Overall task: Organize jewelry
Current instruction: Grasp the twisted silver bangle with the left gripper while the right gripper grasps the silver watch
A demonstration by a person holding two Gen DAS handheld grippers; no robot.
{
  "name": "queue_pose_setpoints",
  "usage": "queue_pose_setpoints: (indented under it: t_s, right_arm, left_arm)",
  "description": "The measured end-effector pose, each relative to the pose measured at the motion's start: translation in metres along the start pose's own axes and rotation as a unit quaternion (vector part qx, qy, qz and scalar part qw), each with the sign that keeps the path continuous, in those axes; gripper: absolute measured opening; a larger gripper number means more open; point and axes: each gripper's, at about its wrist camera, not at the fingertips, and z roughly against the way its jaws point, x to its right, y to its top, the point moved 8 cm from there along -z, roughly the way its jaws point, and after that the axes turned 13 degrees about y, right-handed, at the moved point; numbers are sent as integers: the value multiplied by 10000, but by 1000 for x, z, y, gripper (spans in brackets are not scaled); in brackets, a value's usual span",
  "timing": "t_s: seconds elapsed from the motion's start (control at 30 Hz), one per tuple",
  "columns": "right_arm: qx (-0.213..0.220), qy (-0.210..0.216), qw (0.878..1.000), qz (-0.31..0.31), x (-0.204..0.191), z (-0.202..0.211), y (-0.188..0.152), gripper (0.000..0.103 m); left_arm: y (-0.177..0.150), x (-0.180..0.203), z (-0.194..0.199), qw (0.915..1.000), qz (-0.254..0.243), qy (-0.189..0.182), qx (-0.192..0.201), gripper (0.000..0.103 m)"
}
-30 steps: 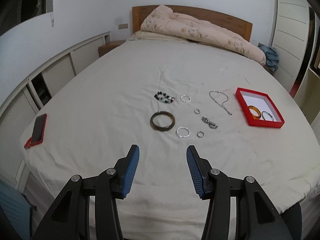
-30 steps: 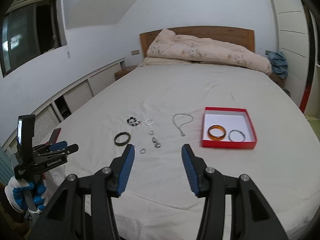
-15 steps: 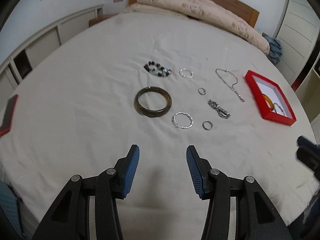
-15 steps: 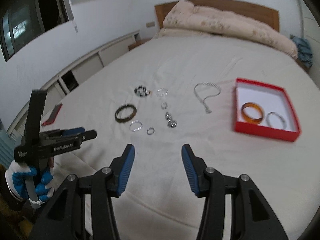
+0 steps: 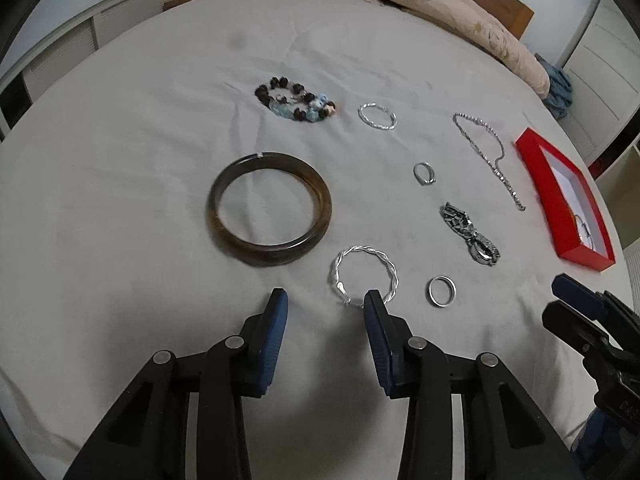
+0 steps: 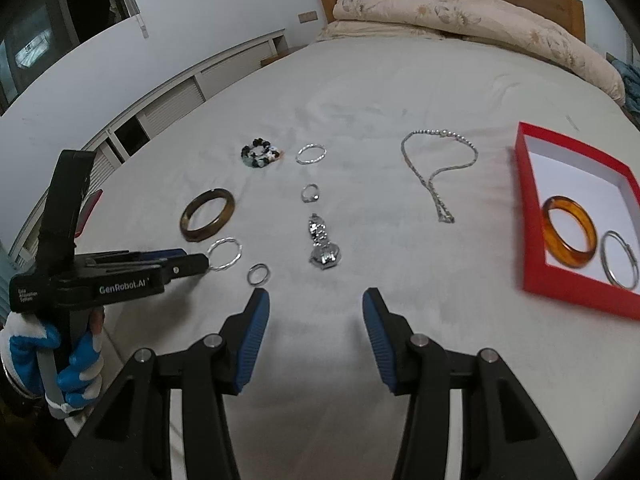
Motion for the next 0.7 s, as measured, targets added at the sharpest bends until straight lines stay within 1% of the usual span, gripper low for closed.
queue_pose_setpoints:
  t_s: [0.07,0.2,0.3,0.37,0.5,0.63,0.7]
  right_arm:
    - [-18,31,10000,7,3,-6,2,46]
    - [-41,79,9999,50,7,-20,9,46]
    - [-59,87,9998,141,10,-31,16,44]
    - [-89,86,9997,205,12,-39,20,41]
    - [-203,54,9991,355,16,-57,24,36]
    - [-303,-16,9984,468,19,-71,22,24]
    - [-285,31,9987,429,20,-72,22,24]
  left_arm:
    - [1,0,-2,10000,2,30,2,38]
    - [4,2,-5,9999,-59,95,-10,30]
    - [4,4,-8,9997,-146,184,-10,28]
    - [4,5,-10,9995,-219,229,20,26]
    - [2,5,-10,9994,-278,189,48,18]
    - [0,6,-9,9994,-338,77,72,6]
    - [-2,6,-9,9991,-396,92,109,4]
